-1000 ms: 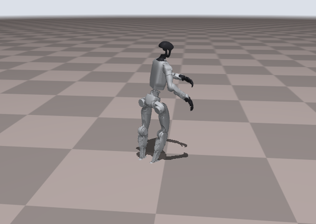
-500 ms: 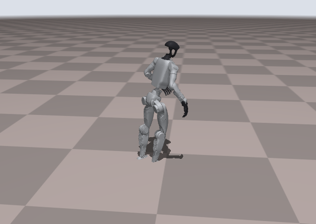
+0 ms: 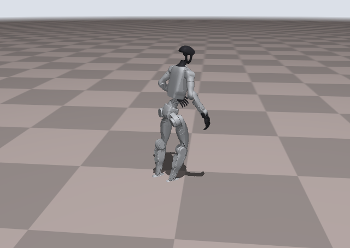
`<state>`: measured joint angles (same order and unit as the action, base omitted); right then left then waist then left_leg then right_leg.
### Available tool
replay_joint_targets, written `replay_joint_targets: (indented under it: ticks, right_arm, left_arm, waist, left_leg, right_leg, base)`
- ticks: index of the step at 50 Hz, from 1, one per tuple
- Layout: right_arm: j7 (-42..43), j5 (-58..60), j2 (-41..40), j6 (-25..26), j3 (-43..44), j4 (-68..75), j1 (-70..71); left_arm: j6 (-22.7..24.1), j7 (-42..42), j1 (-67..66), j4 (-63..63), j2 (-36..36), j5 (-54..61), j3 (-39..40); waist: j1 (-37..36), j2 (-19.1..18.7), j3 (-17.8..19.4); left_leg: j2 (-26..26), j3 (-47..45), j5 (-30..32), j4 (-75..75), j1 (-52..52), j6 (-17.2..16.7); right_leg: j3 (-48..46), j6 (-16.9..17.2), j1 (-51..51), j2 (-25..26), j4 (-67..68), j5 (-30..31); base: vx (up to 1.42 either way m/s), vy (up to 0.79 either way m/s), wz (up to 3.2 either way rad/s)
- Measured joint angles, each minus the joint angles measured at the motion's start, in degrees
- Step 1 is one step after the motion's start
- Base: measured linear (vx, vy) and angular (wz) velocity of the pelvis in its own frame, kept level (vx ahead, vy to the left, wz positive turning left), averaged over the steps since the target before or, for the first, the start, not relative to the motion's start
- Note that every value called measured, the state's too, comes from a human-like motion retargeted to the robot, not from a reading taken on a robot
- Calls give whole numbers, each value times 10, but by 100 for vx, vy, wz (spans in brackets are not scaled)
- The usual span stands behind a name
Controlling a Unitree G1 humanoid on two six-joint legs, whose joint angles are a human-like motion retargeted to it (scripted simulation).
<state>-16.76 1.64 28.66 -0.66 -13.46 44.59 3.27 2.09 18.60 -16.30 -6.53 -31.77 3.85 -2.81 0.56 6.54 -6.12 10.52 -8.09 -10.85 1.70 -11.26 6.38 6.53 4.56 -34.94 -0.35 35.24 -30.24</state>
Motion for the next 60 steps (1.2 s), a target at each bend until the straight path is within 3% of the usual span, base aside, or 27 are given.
replay_joint_targets:
  ticks: [4,7,11,17,25,44,52,60]
  right_arm:
    - [10,21,42,-11,16,-86,-12]
    - [22,34,66,-19,35,-144,-25]
    - [37,44,81,-26,59,-196,-47]
    - [53,50,89,-21,88,-234,-78]
    - [46,46,78,-4,89,-227,-81]
    - [54,25,69,8,49,-178,-41]
    - [48,11,64,11,27,-176,-31]
    - [41,32,26,15,3,-179,-53]
  left_arm:
    - [7,-20,23,-18,14,-22,6]
    - [12,-38,35,-20,23,-36,12]
    - [16,-56,43,-13,35,-42,11]
    - [22,-65,52,-3,47,-29,-11]
    - [24,-59,70,-6,56,-6,-48]
    - [10,-52,85,-96,76,50,-81]
    - [10,-65,110,-119,79,69,-98]
    - [7,-93,137,-148,111,50,-110]
  waist:
    - [23,30,15]
    - [38,51,37]
    - [62,64,66]
    - [82,31,85]
    - [66,-2,77]
    - [24,-19,63]
    - [23,-28,74]
    - [12,-52,101]
  left_leg:
    - [33,3,-6,1,47,5]
    - [60,5,-12,4,92,10]
    - [83,25,-18,6,135,13]
    - [63,52,-44,0,160,8]
    - [47,67,-52,1,165,-2]
    - [28,139,-55,-48,195,-1]
    - [31,164,-147,-194,148,11]
    - [60,264,-324,-453,65,33]
  right_leg:
    - [-6,-29,-10,-37,161,-63]
    - [-34,-58,-25,-99,295,-65]
    - [-15,-67,-47,-120,375,-69]
    - [-5,-47,-68,-73,299,-51]
    - [2,-13,-93,-21,194,-7]
    - [-23,-59,-32,1,180,-55]
    - [-28,-58,-13,19,181,-41]
    - [-36,-48,-47,88,216,19]
  base:
    - [2,4,-11]
    - [5,5,-19]
    - [9,5,21]
    - [16,2,32]
    - [16,-6,7]
    - [13,-8,-4]
    - [-6,1,-10]
    - [-25,3,-49]
